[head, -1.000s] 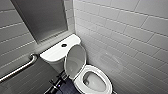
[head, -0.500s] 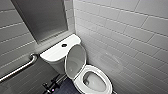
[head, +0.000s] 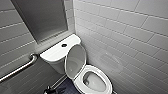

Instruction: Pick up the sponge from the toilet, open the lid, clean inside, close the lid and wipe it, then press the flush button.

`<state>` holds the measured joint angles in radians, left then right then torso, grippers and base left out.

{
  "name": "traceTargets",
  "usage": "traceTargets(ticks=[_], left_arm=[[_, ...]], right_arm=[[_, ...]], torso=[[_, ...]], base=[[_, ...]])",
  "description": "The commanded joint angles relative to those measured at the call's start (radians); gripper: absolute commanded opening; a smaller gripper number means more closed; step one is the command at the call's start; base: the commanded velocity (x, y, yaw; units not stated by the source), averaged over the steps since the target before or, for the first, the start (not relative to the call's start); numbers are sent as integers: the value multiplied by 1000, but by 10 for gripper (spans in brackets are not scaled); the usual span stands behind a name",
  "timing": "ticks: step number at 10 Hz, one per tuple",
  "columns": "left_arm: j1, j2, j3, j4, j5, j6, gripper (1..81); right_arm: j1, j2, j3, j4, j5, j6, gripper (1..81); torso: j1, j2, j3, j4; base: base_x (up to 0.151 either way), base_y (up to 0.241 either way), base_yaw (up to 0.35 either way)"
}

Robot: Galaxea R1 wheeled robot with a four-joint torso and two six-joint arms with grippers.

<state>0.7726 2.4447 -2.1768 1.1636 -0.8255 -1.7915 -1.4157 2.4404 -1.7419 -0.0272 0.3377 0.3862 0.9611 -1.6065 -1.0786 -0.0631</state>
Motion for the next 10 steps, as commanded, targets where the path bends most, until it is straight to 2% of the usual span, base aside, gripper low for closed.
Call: traceTargets(ticks=[1,2,3,5,10], left_arm=[[-76,-33,-78,580,-63,-68,811],[-25,-22,-90,661,-29,-78,811],[40,-4,-118,688,3,-77,811],[150,51,-181,743,9,-71,811],[300,251,-459,788,23,-63,811]], right_arm=[[14,-39,18,-46,-57,-3,10],[11,-41,16,-56,-55,-1,10],[13,-39,13,-57,-55,-3,10],[14,-41,13,-57,-54,-3,10],[17,-30,-4,-57,-49,-3,10]], torso=[[0,0,0,0],[0,0,0,0],[0,0,0,0],[0,0,0,0],[0,0,0,0]], base=[[0,0,0],[0,0,0],[0,0,0],[0,0,0],[0,0,0]])
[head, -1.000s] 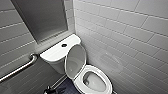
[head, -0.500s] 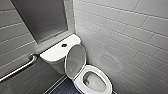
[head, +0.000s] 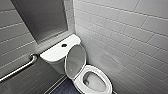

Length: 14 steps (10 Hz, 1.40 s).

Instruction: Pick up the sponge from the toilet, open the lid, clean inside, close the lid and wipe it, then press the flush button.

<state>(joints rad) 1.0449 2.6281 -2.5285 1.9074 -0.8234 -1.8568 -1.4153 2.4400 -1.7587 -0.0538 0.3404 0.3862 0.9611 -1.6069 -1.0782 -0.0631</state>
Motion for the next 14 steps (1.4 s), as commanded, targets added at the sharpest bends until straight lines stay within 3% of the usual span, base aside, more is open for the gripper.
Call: traceTargets(ticks=[1,6,8,11,14], left_arm=[[50,103,-162,44,21,10,811],[134,216,-346,42,29,33,811],[160,245,-358,42,84,36,811],[171,244,-358,39,98,31,811],[223,268,-360,39,224,36,811]], right_arm=[[18,-17,-7,-29,-52,-1,10],[14,27,-90,-29,-52,-1,10],[12,29,-93,-34,-54,-1,10],[11,30,-94,-40,-54,-1,10],[11,35,-99,-40,-54,-1,10]], torso=[[0,0,0,0],[0,0,0,0],[0,0,1,0],[0,0,2,0],[0,0,2,0]], base=[[0,0,0],[0,0,0],[0,0,0],[0,0,0],[0,0,0]])
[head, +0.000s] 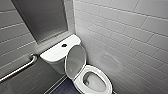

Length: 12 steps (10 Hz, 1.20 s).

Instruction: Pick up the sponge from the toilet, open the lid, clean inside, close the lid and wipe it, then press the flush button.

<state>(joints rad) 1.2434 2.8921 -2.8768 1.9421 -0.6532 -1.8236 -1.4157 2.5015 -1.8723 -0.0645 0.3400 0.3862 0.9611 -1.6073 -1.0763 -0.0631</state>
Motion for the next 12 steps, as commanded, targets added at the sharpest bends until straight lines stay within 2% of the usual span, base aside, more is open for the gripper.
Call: traceTargets(ticks=[1,2,3,6,8,9,12], left_arm=[[47,32,-15,0,168,-2,811],[70,70,-15,1,296,1,811],[89,96,-15,-2,377,4,811],[113,125,-19,-19,460,7,811],[121,156,-21,-29,592,-41,811],[126,156,-21,-43,603,-71,811],[149,155,-16,-34,590,-33,811]], right_arm=[[11,-25,16,-29,-53,-1,10],[10,-22,12,-29,-53,-1,10],[7,-22,4,-28,-53,-1,10],[7,-8,-20,-28,-53,0,10],[5,12,-46,-28,-59,0,10],[5,22,-63,-28,-62,0,10],[7,44,-86,-29,-67,-1,10]], torso=[[0,0,0,0],[0,0,0,0],[0,0,0,0],[0,0,0,0],[0,0,1,0],[0,0,1,0],[0,0,1,0]], base=[[0,0,0],[0,0,0],[0,0,0],[0,0,0],[0,0,0],[0,0,0],[0,0,0]])
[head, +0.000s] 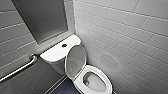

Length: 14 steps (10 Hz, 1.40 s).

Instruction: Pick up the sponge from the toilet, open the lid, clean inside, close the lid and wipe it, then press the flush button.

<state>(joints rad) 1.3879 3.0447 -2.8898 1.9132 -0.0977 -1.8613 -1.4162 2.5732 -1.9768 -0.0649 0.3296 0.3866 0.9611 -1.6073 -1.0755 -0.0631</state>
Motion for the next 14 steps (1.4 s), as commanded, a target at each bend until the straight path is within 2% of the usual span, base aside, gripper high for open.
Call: traceTargets(ticks=[1,2,3,4,5,6,7,8,9,10,12,14], left_arm=[[10,8,-2,-10,39,34,811],[20,19,-8,-33,49,142,811],[27,30,-14,-156,58,286,811],[36,43,-22,-312,96,461,811],[38,60,-16,-540,130,728,811],[34,71,-16,-789,159,961,811],[24,79,-13,-1063,193,1266,811],[17,80,-5,-1319,185,1499,811],[11,79,1,-1487,185,1638,811],[1,79,3,-1563,187,1703,811],[-5,77,3,-1574,187,1703,811],[-5,70,3,-1573,187,1700,811]], right_arm=[[6,-28,17,-29,-57,0,10],[7,-29,15,-29,-57,0,10],[9,-29,17,-29,-57,2,10],[9,-29,17,-29,-58,2,10],[10,-29,14,-29,-58,3,10],[10,-29,14,-29,-58,3,10],[10,-29,13,-29,-60,2,10],[9,-32,24,-45,-60,-2,10],[6,-32,23,-80,-67,3,10],[6,-34,17,-81,-102,8,10],[-7,-16,-46,-76,-159,11,10],[-13,-43,-14,-84,-144,11,10]], torso=[[0,0,0,0],[0,0,0,0],[0,0,0,0],[0,0,0,0],[0,0,0,0],[0,0,0,0],[0,0,0,0],[0,0,0,0],[0,0,0,0],[0,0,0,0],[0,0,0,0],[0,0,0,0]], base=[[0,0,0],[0,0,0],[0,0,0],[0,0,0],[0,0,0],[0,0,0],[0,0,0],[0,0,0],[0,0,0],[0,0,0],[0,0,0],[0,0,0]])
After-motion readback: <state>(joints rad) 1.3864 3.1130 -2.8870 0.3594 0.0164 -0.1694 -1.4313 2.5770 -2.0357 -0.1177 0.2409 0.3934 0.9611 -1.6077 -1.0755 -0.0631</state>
